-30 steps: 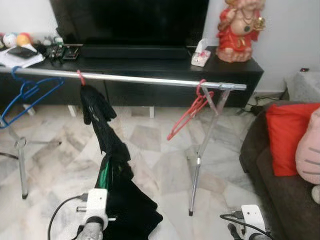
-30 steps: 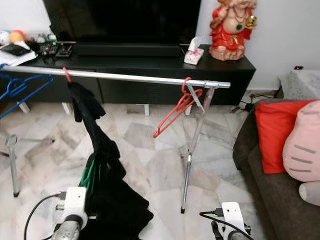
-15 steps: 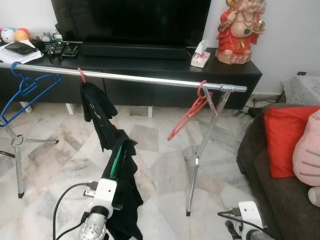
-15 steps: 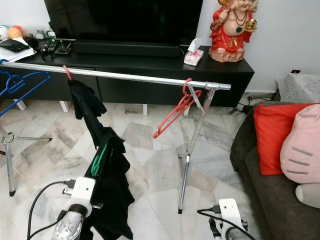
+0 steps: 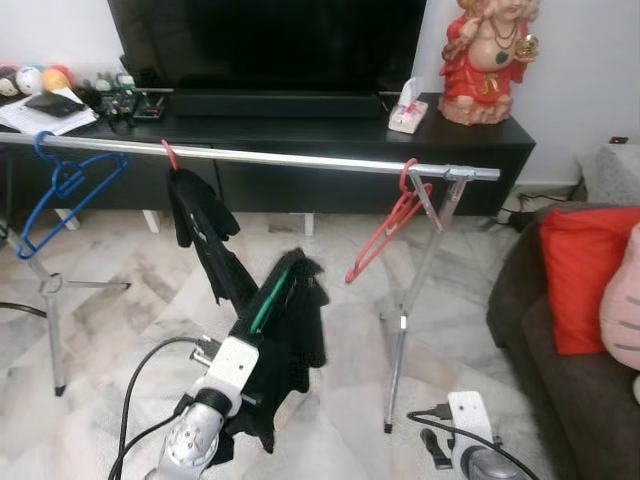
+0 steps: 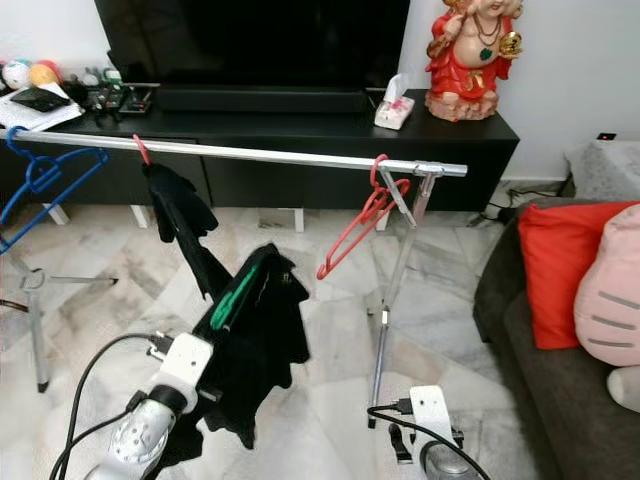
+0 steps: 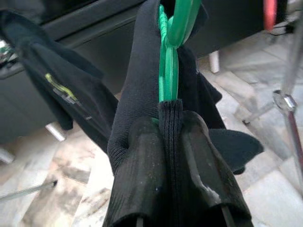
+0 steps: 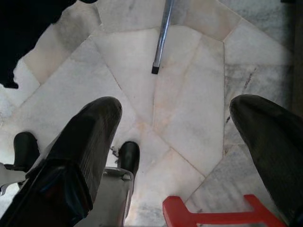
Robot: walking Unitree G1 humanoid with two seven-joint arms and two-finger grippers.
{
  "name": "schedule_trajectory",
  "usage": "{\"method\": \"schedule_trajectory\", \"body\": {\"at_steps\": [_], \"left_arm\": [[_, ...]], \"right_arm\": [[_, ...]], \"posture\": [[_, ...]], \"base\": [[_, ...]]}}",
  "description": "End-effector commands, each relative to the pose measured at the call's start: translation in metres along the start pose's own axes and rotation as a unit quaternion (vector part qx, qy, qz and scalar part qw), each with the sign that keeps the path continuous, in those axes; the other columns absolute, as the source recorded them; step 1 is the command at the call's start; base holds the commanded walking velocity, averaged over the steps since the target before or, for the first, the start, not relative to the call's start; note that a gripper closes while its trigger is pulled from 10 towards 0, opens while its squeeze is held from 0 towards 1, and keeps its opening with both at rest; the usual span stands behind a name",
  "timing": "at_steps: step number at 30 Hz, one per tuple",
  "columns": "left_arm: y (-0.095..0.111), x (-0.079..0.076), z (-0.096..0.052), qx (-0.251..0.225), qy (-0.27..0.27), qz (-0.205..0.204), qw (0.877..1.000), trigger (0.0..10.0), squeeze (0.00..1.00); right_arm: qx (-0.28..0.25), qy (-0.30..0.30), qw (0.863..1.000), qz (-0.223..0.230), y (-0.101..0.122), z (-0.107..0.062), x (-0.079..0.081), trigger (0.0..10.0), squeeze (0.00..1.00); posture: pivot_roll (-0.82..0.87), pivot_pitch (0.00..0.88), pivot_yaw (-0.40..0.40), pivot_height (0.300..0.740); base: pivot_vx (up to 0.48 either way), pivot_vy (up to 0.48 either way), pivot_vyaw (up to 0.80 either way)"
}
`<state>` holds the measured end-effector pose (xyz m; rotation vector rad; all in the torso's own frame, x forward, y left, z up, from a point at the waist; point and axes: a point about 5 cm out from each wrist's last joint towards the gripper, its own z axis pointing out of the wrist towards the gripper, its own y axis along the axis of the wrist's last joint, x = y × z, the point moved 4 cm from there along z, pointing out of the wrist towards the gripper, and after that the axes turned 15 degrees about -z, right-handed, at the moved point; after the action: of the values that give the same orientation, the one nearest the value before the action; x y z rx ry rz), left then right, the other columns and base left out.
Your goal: Hang hanger
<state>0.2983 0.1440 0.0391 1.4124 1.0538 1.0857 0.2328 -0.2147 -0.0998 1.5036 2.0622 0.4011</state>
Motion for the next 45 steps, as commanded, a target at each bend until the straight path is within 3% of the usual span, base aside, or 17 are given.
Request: {"method": "schedule_trajectory", "body": {"at_steps": [1,7,10,18,45], "left_arm": [[0.022,0.008,0.009,-0.031,0.024,-0.016,0.999,10.0,0.00],[0.026,0.009,0.010,-0.032,0.031,-0.018,0.999,10.0,0.00],[0.038,0.017,0.019,-0.043,0.069,-0.054,0.995,10.0,0.00],[0.041,0.026,0.019,-0.043,0.086,-0.070,0.993,10.0,0.00],[0.042,0.023,0.022,-0.035,0.080,-0.076,0.993,10.0,0.00]], "right_arm": [[0.004,0.001,1.000,0.003,0.000,0.000,0.003,10.0,0.00],[0.004,0.001,1.000,0.004,0.000,0.000,0.004,10.0,0.00],[0.001,0.008,1.000,-0.010,0.000,0.000,0.012,10.0,0.00],[-0.001,0.016,1.000,-0.019,0.000,0.000,0.017,10.0,0.00],[0.002,0.012,1.000,-0.013,0.000,0.001,0.015,10.0,0.00]], "posture": [[-0.13,0.000,0.014,0.740],[-0.13,0.000,0.018,0.740],[-0.13,0.000,0.034,0.740],[-0.13,0.000,0.025,0.740],[-0.12,0.000,0.025,0.740]], "base": [[0.000,0.000,0.00],[0.000,0.000,0.00],[0.000,0.000,0.00],[0.000,0.000,0.00],[0.274,0.000,0.00]]}}
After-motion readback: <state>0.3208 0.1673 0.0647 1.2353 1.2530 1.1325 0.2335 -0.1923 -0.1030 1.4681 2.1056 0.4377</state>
